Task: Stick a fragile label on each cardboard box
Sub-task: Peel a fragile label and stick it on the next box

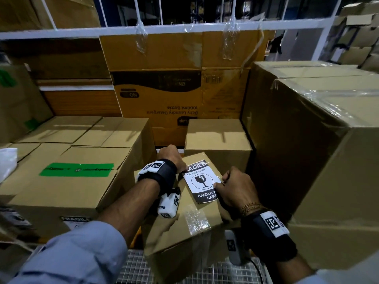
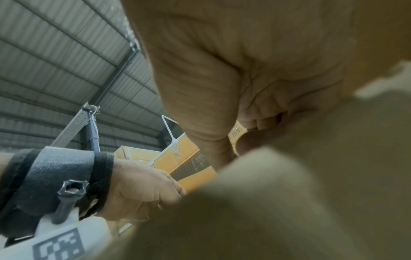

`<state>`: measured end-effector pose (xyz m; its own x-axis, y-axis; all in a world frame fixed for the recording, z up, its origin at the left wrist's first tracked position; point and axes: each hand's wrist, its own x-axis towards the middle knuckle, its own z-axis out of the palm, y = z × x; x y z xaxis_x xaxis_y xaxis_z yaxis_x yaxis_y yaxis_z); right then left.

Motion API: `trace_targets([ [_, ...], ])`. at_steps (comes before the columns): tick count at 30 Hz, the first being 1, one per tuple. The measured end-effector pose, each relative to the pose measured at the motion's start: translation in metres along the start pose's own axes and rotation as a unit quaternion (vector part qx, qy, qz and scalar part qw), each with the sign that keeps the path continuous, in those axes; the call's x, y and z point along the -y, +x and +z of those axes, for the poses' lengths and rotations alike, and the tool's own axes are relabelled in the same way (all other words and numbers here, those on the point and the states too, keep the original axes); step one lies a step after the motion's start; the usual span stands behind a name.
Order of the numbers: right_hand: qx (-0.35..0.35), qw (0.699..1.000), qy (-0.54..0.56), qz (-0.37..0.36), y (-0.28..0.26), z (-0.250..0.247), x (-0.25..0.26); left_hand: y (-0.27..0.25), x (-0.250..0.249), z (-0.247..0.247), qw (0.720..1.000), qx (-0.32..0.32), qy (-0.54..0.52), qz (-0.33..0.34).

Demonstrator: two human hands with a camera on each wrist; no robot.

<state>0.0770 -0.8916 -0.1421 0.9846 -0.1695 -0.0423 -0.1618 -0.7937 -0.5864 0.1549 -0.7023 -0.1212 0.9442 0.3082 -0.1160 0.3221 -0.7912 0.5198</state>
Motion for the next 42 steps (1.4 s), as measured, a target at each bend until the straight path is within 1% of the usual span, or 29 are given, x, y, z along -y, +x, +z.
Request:
trace_targets([
  [7,0.001,1.0,-0.009,0.0,-0.002,-0.001,0.001,-0.001,-0.002,0.001,1.0,-0.003,0.002,0.002],
  [12,0.0,1.0,-0.017,-0.006,-0.005,-0.001,0.001,-0.004,-0.004,0.0,0.998,-0.004,0.057,0.024],
  [15,-0.003,1.0,-0.024,-0.01,-0.006,-0.001,0.001,-0.007,-0.006,0.0,0.995,-0.016,0.092,0.039],
  [22,0.001,0.999,-0.041,-0.013,-0.006,0.0,0.002,-0.011,-0.012,0.007,0.992,-0.05,0.111,0.041],
  [26,0.005,0.999,-0.04,-0.013,-0.005,0.0,0.002,-0.01,-0.005,0.004,0.989,-0.029,0.143,0.029],
  [28,0.011,0.999,-0.036,-0.01,-0.004,0.0,0.001,-0.015,-0.001,-0.005,0.984,-0.02,0.176,0.024],
  [29,0.015,0.999,-0.035,-0.01,-0.004,0.0,0.001,-0.018,0.0,-0.008,0.979,-0.021,0.197,0.034],
  [30,0.016,0.999,-0.035,-0.012,-0.004,0.0,0.001,-0.022,-0.001,-0.01,0.974,-0.029,0.216,0.06],
  [32,0.015,0.999,-0.033,-0.016,-0.004,0.0,0.001,-0.032,-0.006,-0.008,0.959,-0.034,0.236,0.154],
  [34,0.017,0.999,-0.031,-0.021,-0.004,0.0,0.002,-0.043,-0.013,-0.002,0.937,-0.001,0.244,0.251],
  [35,0.018,0.999,-0.03,-0.024,-0.004,-0.001,0.002,-0.048,-0.016,0.002,0.924,0.033,0.262,0.277],
  [36,0.021,0.999,-0.028,-0.026,-0.004,-0.002,0.003,-0.052,-0.017,0.005,0.913,0.071,0.285,0.284],
  [38,0.028,0.999,-0.021,-0.022,-0.003,-0.003,0.002,-0.06,-0.018,0.008,0.902,0.137,0.315,0.26],
  [42,0.041,0.999,-0.024,-0.007,0.0,-0.008,-0.004,-0.062,-0.009,0.008,0.881,0.204,0.35,0.245],
])
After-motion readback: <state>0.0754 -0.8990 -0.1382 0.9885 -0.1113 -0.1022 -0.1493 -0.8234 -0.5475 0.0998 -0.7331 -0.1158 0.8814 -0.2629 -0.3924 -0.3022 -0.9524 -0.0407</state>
